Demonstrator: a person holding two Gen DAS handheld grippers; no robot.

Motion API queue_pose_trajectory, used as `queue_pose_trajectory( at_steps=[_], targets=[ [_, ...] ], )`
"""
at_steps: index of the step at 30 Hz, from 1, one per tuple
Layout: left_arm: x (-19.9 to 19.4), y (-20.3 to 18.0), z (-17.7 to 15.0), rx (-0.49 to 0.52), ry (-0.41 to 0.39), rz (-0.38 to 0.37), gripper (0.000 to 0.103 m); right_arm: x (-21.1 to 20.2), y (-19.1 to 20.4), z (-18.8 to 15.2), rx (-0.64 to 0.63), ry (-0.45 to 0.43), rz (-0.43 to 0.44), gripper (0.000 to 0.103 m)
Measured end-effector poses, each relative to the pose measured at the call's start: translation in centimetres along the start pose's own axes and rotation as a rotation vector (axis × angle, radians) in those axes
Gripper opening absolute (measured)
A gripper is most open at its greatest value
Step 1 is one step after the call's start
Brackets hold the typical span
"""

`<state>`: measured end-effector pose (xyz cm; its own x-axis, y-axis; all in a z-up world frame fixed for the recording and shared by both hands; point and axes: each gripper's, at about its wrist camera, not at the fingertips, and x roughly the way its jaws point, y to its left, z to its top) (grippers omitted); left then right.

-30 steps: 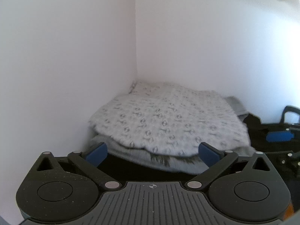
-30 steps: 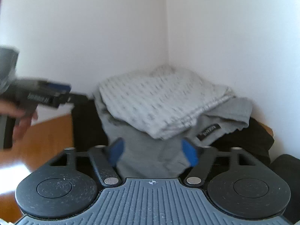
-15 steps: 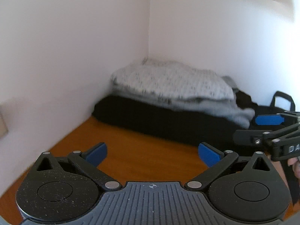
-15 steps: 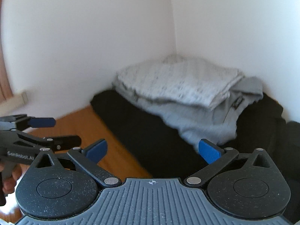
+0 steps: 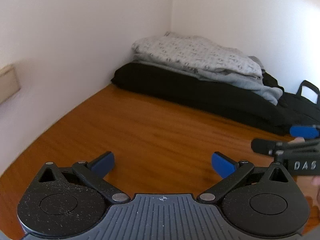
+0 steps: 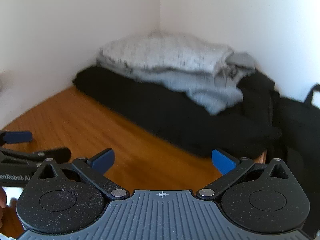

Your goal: Fold clothes

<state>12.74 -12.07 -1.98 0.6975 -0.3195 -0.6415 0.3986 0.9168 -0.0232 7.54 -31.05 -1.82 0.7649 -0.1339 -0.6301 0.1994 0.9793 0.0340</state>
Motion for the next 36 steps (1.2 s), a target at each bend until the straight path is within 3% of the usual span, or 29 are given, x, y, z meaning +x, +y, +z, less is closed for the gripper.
queue_pose_trajectory(
  at_steps=[4,10,36],
  targets=[
    [-1.2,0.1,-1.0,0.038,0.014,0.021,0.103,-1.3,0.9,-1.4,0.027,0.002,-0.039,0.103],
    [-2.9,0.3,-2.3,0.014,0.015,0.048,0.103,-2.4,2.0,-2.4,0.042,0.003,-0.07,0.103],
    [-3.0,0.2,-2.3,0.017,0.017,0.04,0.103,-3.4,1.9,-3.1,0.068,-0.007,-0.101,0.103]
  ],
)
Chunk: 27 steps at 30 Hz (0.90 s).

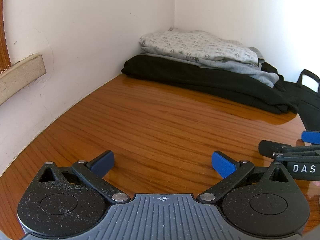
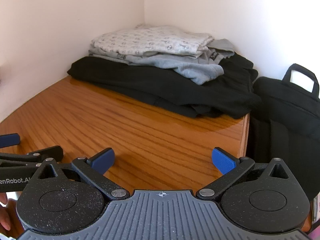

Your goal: Fold clothes

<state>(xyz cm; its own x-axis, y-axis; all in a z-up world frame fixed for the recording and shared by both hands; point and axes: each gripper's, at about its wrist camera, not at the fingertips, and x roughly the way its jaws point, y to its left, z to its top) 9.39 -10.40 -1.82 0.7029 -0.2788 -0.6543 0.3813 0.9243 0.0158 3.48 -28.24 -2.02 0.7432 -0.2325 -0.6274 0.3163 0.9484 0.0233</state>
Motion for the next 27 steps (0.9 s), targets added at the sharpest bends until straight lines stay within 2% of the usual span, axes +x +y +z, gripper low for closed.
queue_pose_trajectory(
  at_steps=[27],
  targets=[
    [-0.03,-0.01,-0.12,0.001,-0.002,0.0,0.103,0.0,0.03,0.02,-0.004,-0.003,0.003,0.103]
  ],
)
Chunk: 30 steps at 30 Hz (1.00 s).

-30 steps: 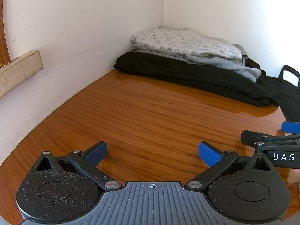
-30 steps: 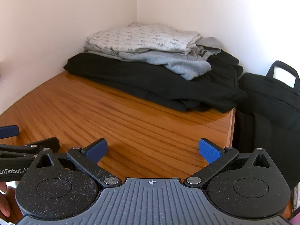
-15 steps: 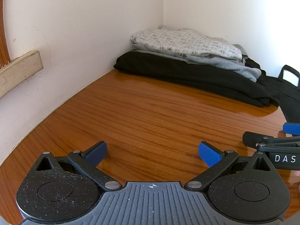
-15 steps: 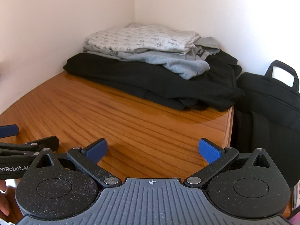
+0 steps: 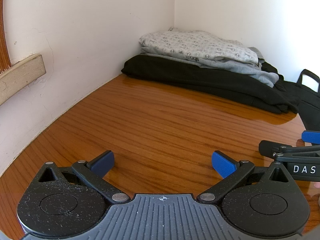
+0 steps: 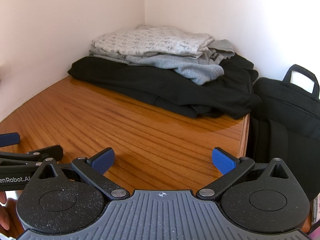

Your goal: Fold clothes

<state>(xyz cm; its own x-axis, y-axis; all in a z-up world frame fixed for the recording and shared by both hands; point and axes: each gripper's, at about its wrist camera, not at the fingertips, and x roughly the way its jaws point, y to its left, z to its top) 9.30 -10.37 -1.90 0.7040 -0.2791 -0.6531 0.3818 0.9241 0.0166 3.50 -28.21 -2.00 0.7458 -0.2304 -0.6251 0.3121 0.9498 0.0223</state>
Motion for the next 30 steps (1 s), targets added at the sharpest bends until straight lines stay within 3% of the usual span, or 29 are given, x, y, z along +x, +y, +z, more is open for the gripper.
queue_pose_trajectory(
  at_steps=[30],
  targets=[
    [-0.1,-0.01,0.05,0.002,-0.002,-0.002,0.103,0.04,-0.01,0.1,-0.011,0.0,0.014,0.103]
  ],
)
